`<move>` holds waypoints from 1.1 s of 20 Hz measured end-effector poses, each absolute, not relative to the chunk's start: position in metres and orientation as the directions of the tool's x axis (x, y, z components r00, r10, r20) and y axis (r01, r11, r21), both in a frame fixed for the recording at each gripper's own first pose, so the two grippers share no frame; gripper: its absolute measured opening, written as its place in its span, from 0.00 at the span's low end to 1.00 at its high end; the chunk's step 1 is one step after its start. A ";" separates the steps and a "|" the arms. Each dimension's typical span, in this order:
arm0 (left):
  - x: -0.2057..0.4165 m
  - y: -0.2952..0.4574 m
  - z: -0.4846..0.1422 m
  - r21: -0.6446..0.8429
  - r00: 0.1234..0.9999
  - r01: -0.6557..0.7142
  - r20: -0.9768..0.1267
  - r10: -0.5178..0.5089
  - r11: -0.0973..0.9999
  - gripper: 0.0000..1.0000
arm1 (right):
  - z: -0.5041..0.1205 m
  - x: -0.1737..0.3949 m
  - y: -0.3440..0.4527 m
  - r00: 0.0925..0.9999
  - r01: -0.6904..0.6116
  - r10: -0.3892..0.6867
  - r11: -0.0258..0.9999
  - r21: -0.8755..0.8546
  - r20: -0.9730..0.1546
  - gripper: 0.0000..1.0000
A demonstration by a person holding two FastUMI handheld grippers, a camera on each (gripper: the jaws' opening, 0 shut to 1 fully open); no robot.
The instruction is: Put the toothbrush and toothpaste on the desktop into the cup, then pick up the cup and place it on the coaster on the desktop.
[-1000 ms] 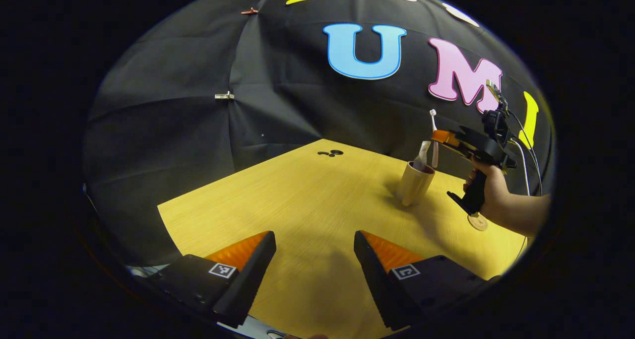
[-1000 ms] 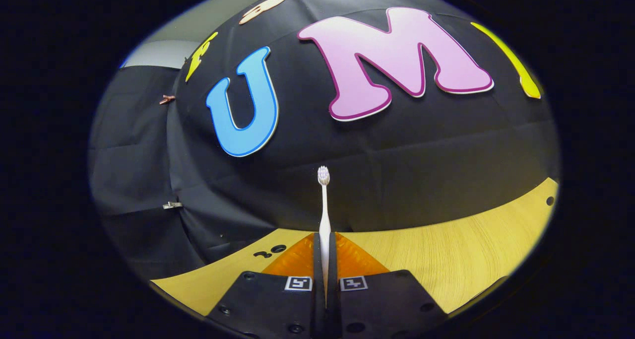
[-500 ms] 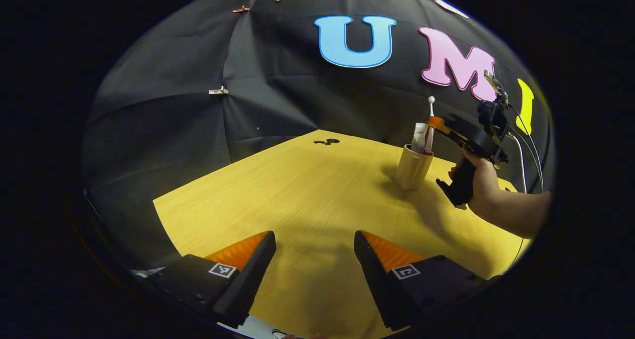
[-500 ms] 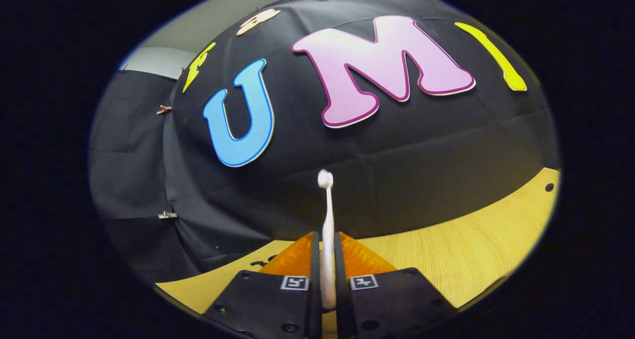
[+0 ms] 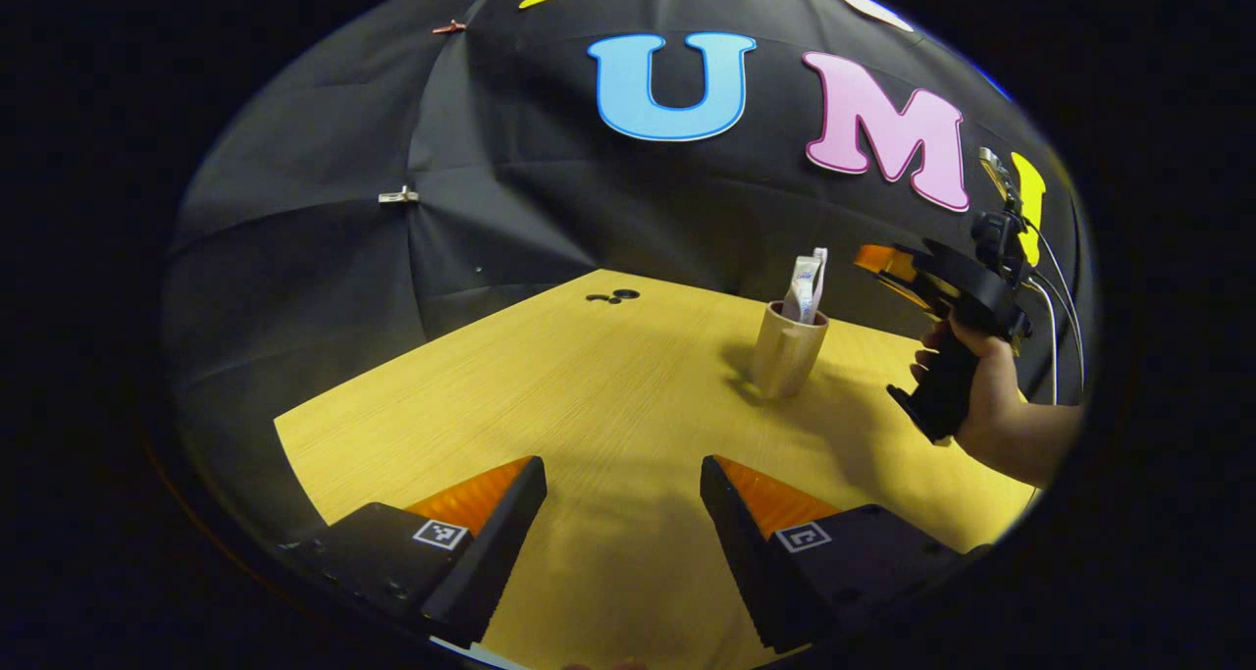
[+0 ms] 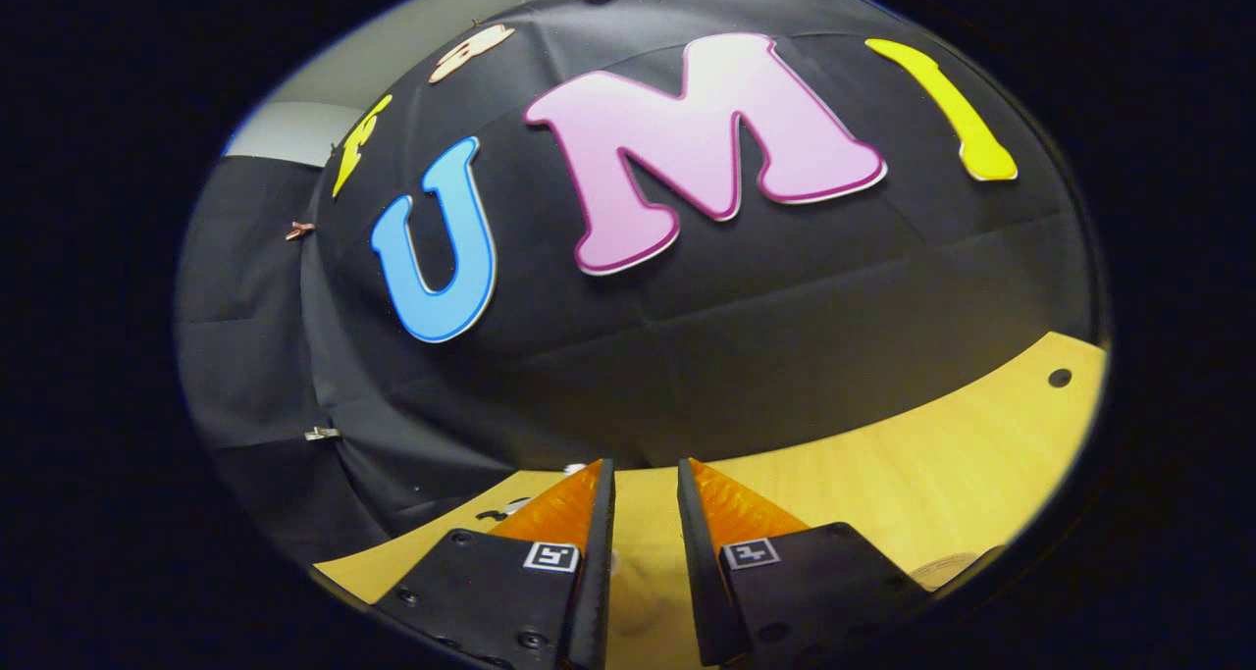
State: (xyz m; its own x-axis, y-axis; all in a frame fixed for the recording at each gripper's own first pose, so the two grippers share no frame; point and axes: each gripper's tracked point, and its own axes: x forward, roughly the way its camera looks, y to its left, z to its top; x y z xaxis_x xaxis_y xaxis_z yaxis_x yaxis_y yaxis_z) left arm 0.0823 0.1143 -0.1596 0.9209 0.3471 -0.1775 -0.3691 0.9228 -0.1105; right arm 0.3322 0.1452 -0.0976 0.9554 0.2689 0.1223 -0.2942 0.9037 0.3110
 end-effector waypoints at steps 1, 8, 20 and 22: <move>0.089 0.112 -0.154 -0.106 0.927 -0.353 -0.172 0.333 0.930 0.98 | -0.095 0.331 0.130 0.959 -0.281 0.256 0.912 0.300 0.123 0.38; 0.143 0.081 -0.117 -0.044 0.973 -0.144 -0.188 0.133 0.989 0.98 | -0.088 0.316 0.007 0.992 -0.115 0.101 0.970 0.215 0.078 0.95; 0.243 0.039 -0.128 0.002 0.882 0.067 -0.467 -0.058 0.998 0.98 | -0.104 0.255 -0.170 0.980 0.194 -0.200 0.965 0.175 0.014 0.98; 0.261 0.038 -0.130 0.029 0.863 0.077 -0.502 -0.052 0.997 0.98 | -0.114 0.241 -0.195 0.970 0.243 -0.244 0.956 0.166 -0.018 0.98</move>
State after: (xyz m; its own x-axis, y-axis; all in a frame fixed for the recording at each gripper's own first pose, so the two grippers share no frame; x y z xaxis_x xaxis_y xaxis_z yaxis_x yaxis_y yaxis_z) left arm 0.2611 0.0380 -0.1303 0.8632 -0.0523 -0.5021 0.0770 0.9966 0.0286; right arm 0.2411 -0.1949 -0.1144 0.9697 -0.2438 -0.0181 0.2434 0.9557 0.1657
